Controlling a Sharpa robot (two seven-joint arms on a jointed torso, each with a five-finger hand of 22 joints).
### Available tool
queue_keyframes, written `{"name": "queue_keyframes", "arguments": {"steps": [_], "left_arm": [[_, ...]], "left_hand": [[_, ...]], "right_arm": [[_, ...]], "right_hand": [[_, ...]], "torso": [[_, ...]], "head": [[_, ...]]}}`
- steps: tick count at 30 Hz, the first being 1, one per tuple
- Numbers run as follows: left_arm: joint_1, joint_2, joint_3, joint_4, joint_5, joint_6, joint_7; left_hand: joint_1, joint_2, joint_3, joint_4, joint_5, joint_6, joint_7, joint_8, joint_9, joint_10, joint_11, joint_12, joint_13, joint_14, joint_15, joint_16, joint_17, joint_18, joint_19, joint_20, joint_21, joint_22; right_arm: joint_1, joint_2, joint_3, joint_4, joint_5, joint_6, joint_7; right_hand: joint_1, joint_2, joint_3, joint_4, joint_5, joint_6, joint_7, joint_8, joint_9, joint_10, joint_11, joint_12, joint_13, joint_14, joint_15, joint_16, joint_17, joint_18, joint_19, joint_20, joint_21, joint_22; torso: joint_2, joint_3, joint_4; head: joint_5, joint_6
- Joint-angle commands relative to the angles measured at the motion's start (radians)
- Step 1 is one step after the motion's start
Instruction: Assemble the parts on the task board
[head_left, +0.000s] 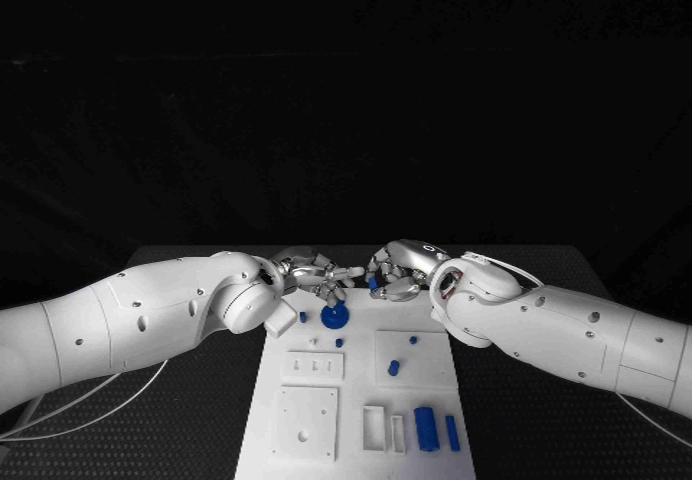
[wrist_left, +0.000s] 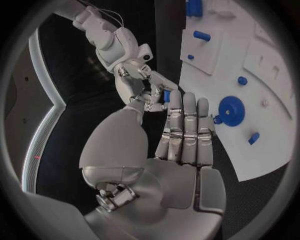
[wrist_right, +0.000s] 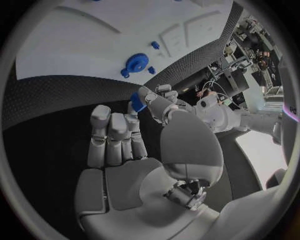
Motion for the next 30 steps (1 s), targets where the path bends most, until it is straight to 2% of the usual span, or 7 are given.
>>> {"name": "queue_keyframes", "arguments": {"steps": [1,9,19,30], "left_arm": [[0.002,0.007,0.000,0.007,-0.006,-0.011,-0.074],[0.002,0.011,0.000,0.007,-0.003,-0.031,-0.089],[0.002,0.018,0.000,0.007,-0.001,-0.011,-0.094],[0.002,0.020,0.000,0.004,-0.005,0.002,-0.108]], "left_hand": [[0.011,0.013,-0.010,-0.002,-0.003,-0.003,0.000,-0.009,-0.001,-0.013,0.003,0.004,0.003,-0.008,0.002,0.007,-0.002,0.006,-0.010,-0.001,0.009,0.025],[0.015,0.017,-0.015,-0.001,-0.002,0.000,0.000,-0.010,-0.003,-0.014,0.003,0.000,0.006,-0.008,0.001,0.011,-0.003,0.006,-0.011,-0.002,0.014,0.025],[0.015,0.024,-0.021,-0.001,-0.001,0.010,-0.004,-0.007,-0.002,-0.009,0.000,-0.002,0.012,-0.006,0.000,0.016,-0.006,0.007,-0.012,-0.003,0.021,0.024],[0.030,0.044,-0.041,-0.001,0.006,0.071,-0.027,0.015,0.008,0.031,-0.019,0.003,0.040,0.004,-0.009,0.043,-0.012,0.004,-0.017,-0.009,0.040,0.023]], "right_arm": [[0.000,0.005,0.000,0.015,-0.050,0.004,-0.045],[0.000,0.010,0.000,0.038,-0.061,0.008,-0.051],[0.000,0.021,0.000,0.049,-0.067,0.012,-0.054],[0.000,0.028,0.000,0.056,-0.072,0.018,-0.057]], "right_hand": [[0.003,-0.012,0.008,0.003,-0.005,0.048,0.043,-0.005,0.016,0.010,0.000,0.000,-0.002,0.006,-0.004,0.002,-0.001,0.036,0.010,-0.001,-0.006,0.003],[0.005,-0.019,0.013,0.006,-0.005,0.047,0.043,-0.006,0.017,0.010,0.001,0.000,-0.003,0.007,-0.004,0.002,-0.002,0.036,0.011,-0.001,-0.007,0.003],[0.007,-0.022,0.016,0.008,-0.004,0.047,0.043,-0.006,0.017,0.011,0.001,0.000,-0.004,0.007,-0.004,0.001,-0.002,0.036,0.012,-0.001,-0.007,0.002],[0.007,-0.024,0.018,0.010,-0.004,0.047,0.043,-0.007,0.018,0.011,0.001,0.000,-0.004,0.007,-0.004,0.001,-0.002,0.036,0.013,-0.001,-0.007,0.002]], "torso": [[0.000,0.0004,0.0005],[0.002,0.0005,0.0010],[0.001,0.0000,0.0009],[0.002,-0.0004,0.0006]], "head": [[0.000,0.002],[-0.002,-0.001],[-0.003,-0.005],[-0.004,-0.008]]}}
